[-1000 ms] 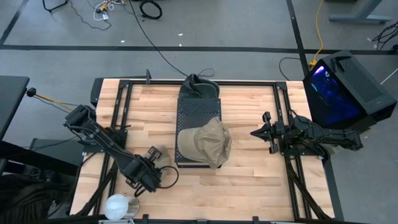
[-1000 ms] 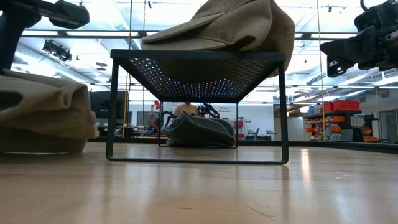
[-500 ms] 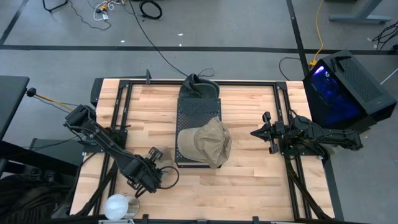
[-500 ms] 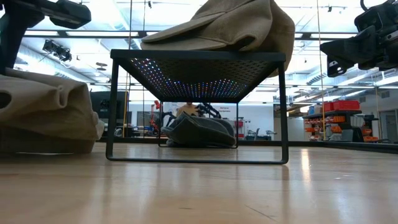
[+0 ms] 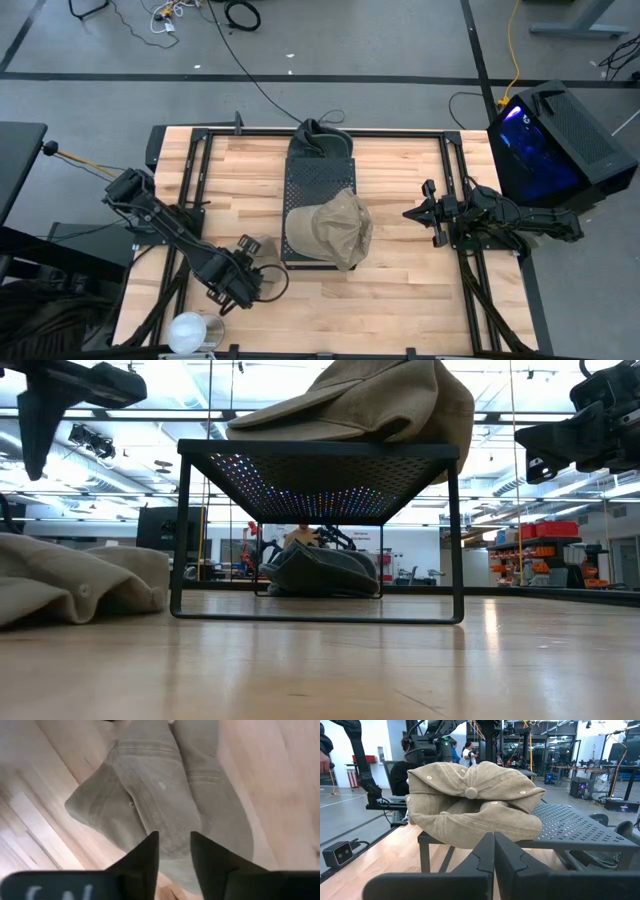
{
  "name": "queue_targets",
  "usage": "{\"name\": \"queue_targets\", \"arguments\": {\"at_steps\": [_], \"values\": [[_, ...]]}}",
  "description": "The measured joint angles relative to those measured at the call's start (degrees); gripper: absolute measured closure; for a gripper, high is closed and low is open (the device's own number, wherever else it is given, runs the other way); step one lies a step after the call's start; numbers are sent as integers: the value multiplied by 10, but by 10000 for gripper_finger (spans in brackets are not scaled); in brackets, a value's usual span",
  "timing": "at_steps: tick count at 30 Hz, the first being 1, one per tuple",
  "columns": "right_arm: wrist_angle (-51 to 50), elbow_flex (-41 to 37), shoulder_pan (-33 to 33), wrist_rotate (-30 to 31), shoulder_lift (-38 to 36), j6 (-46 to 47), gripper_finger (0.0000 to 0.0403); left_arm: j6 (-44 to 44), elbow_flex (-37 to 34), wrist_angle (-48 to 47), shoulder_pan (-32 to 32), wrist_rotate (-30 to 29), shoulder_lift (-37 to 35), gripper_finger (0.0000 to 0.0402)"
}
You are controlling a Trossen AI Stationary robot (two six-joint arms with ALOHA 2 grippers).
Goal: Pick & Place hat
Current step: Stack the brown cap on top of the other brown cap on the shelf
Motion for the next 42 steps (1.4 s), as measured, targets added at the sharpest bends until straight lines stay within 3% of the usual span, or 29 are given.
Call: {"name": "queue_targets", "arguments": {"at_steps": [7,13,21,37,42], "values": [[0,0,0,0,0,0,396,-80,0,5,17,34,0,208],[0,0,0,0,0,0,396,-142,0,9,22,34,0,173],[0,0,0,0,0,0,396,-149,-1,37,22,28,0,169],[0,0,0,0,0,0,396,-149,-126,125,56,40,-39,170],[0,0,0,0,0,0,396,-166,-156,136,78,85,-44,170]]}}
